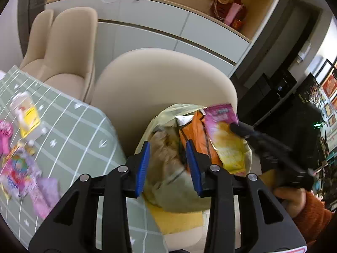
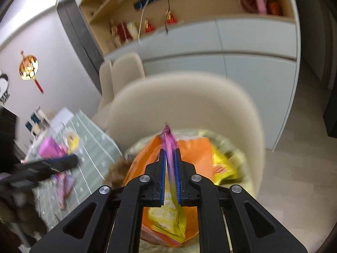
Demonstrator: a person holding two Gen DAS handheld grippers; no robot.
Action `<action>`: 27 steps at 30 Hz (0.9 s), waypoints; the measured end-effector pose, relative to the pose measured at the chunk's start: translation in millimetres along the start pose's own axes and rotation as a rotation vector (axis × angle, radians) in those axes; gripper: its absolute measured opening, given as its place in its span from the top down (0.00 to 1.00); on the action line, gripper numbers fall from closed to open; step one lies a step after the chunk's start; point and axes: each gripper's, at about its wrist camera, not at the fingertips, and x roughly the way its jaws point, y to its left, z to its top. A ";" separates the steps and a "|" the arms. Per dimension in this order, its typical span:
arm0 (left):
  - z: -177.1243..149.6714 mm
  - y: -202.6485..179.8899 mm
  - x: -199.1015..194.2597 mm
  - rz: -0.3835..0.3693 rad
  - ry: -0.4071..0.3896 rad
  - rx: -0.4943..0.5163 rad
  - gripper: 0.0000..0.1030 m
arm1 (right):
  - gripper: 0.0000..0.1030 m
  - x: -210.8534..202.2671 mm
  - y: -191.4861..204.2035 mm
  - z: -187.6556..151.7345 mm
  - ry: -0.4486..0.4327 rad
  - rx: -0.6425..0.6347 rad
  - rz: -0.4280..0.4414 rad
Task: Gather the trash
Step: 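Open the left tool to drop the orange bag while the right tool drops the pink chip bag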
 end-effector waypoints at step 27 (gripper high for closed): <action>-89.3 78.6 -73.1 0.079 -0.022 -0.140 0.55 | 0.61 -55.1 35.6 -30.5 -0.053 -0.019 -0.094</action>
